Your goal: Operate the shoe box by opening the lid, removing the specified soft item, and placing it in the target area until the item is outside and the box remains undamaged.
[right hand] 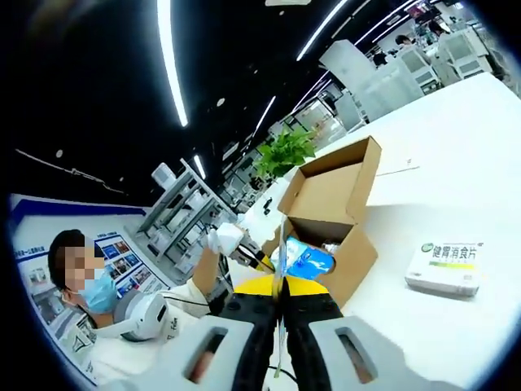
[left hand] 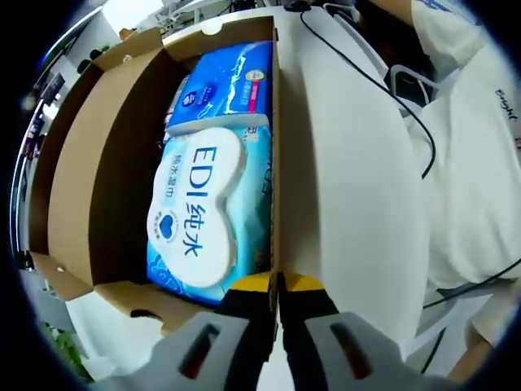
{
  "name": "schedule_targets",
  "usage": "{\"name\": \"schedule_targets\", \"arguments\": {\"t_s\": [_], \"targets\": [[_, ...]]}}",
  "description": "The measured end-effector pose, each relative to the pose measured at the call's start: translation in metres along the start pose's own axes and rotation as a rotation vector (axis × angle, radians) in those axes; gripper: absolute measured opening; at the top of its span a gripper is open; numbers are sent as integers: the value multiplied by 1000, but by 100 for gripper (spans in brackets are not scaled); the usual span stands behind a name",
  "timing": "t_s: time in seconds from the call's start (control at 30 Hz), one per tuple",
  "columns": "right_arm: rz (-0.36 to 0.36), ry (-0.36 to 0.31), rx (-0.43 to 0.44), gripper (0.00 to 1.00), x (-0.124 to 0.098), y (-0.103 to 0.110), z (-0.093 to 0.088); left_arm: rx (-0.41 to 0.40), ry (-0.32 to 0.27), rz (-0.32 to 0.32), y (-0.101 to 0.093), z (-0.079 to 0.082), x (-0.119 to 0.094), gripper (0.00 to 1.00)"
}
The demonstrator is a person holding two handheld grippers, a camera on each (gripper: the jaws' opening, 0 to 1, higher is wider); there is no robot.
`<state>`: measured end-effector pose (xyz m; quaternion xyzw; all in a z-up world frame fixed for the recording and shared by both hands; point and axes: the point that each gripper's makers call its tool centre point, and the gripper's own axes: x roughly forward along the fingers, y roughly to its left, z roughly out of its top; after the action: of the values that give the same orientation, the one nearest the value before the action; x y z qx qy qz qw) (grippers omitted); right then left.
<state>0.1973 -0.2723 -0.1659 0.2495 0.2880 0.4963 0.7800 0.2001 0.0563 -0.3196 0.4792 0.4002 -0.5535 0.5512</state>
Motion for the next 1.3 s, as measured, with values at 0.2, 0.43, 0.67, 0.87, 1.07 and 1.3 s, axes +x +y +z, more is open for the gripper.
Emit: {"name": "schedule_targets", "arguments": {"t_s": [0.2,0.43,0.67,0.87,1.07,1.3], "targets": [[-58,45,-5,0,-16,-11,-12,-1,1,0,-8,3,1,1],[-160,147,-5,0,-21,-26,-39,-1,-1,-1,-3,2,1,1],[-158,184,15,0,-23,-33,-55,1,-2,-1,4,-2,0,1],[-228,260,49,0,-29,-63,-74,2,-1,-3,10,-5,-1,1],[-342,276,36,0,-39,-90,-78,4,0,0,6,-2,-1,1],[-351,305,-8,0,-34,-98,-85,3,1,0,2,0,0,1]]}}
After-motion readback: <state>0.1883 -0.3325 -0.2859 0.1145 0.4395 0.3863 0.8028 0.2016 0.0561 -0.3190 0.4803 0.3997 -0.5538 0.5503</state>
